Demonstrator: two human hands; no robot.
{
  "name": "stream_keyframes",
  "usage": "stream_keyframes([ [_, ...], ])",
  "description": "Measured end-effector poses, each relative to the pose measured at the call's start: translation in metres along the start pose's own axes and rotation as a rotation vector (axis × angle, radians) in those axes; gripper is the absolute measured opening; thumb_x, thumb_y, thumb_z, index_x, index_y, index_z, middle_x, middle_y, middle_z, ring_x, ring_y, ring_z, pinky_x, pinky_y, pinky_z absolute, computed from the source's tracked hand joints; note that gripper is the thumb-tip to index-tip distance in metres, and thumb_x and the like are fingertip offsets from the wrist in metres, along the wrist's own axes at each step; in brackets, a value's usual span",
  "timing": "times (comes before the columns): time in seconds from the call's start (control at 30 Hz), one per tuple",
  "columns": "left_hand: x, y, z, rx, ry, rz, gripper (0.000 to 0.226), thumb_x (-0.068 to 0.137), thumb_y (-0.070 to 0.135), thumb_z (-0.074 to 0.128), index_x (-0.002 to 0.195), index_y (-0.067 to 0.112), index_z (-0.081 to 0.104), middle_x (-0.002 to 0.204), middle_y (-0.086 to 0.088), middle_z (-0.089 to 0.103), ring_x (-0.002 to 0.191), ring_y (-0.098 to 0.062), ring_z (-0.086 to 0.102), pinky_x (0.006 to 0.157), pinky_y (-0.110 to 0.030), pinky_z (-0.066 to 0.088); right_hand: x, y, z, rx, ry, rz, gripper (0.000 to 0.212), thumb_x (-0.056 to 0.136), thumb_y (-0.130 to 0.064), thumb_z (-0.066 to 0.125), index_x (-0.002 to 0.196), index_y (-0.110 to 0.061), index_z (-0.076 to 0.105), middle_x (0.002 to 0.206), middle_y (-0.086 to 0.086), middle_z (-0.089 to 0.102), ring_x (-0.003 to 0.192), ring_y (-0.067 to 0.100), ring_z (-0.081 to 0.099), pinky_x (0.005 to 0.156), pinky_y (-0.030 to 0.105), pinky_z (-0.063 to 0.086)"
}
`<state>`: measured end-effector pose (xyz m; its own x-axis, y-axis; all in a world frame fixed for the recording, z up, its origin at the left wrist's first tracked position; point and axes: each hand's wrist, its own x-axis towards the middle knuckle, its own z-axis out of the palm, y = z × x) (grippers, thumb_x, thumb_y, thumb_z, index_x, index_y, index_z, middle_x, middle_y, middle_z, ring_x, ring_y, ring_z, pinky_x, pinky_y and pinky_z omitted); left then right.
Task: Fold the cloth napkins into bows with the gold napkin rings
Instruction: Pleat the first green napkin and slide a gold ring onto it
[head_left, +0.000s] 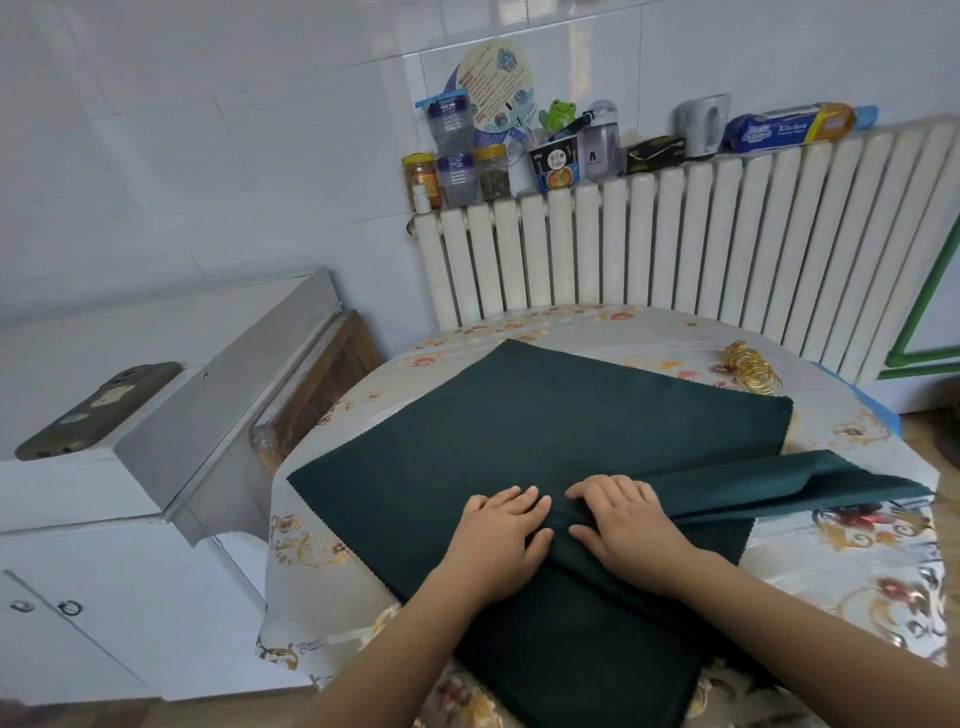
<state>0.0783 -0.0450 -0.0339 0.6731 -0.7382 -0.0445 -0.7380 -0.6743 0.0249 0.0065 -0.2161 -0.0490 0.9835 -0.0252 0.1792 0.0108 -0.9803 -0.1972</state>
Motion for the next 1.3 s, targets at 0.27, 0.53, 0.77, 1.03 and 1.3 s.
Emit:
stream_keyframes([
  [0.27, 0.022, 0.008, -0.021, 0.208, -0.108, 0.012, 0.051, 0.091, 0.049, 0.035, 0.126, 0.017, 0.055, 0.124, -0.004, 0.059, 0.115, -0.022, 0.052, 0.102, -0.038, 0.024, 0.025, 0.042, -0.049, -0.065, -0.240, 0.361, 0.046, 0.086, -0.052, 0.055, 0.124, -0.026, 0.050, 0.128, -0.001, 0.051, 0.122, 0.025, 0.045, 0.102, 0.039, 0.031],
  [0.53, 0.033, 0.014, -0.035, 0.220, -0.158, 0.018, 0.040, 0.088, 0.045, 0.044, 0.101, 0.015, 0.066, 0.087, -0.001, 0.060, 0.092, -0.022, 0.056, 0.097, -0.038, 0.023, 0.039, 0.051, -0.073, 0.043, -0.482, 0.467, 0.048, 0.072, -0.057, 0.070, 0.063, -0.018, 0.043, 0.068, -0.003, 0.047, 0.077, 0.023, 0.052, 0.069, 0.032, 0.040],
  [0.77, 0.036, 0.010, -0.032, 0.218, -0.164, 0.015, 0.042, 0.089, 0.048, 0.043, 0.107, 0.017, 0.065, 0.097, -0.002, 0.064, 0.096, -0.022, 0.056, 0.097, -0.039, 0.024, 0.041, 0.029, -0.065, 0.128, -0.277, 0.433, 0.023, 0.074, -0.021, 0.073, 0.085, -0.016, 0.053, 0.095, 0.002, 0.061, 0.090, 0.022, 0.058, 0.071, 0.033, 0.048],
  [1.03, 0.031, 0.004, -0.035, -0.016, -0.183, 0.025, 0.046, 0.090, 0.046, 0.054, 0.127, 0.019, 0.058, 0.121, -0.008, 0.046, 0.117, -0.025, 0.035, 0.102, -0.039, 0.032, 0.031, 0.009, -0.071, 0.798, -0.321, 0.609, 0.013, 0.084, -0.014, 0.067, 0.092, -0.004, 0.067, 0.064, 0.005, 0.051, 0.041, 0.009, 0.046, 0.037, 0.015, 0.037],
  [1.3, 0.031, -0.011, -0.040, -0.469, -0.285, -0.194, 0.039, 0.094, 0.050, 0.038, 0.086, 0.018, 0.059, 0.092, 0.001, 0.055, 0.092, -0.019, 0.055, 0.092, -0.034, 0.042, 0.012, 0.009, -0.047, 1.196, -0.249, 0.610, 0.018, 0.085, 0.009, 0.054, 0.098, -0.003, 0.056, 0.079, 0.009, 0.067, 0.064, 0.014, 0.060, 0.054, 0.018, 0.051],
])
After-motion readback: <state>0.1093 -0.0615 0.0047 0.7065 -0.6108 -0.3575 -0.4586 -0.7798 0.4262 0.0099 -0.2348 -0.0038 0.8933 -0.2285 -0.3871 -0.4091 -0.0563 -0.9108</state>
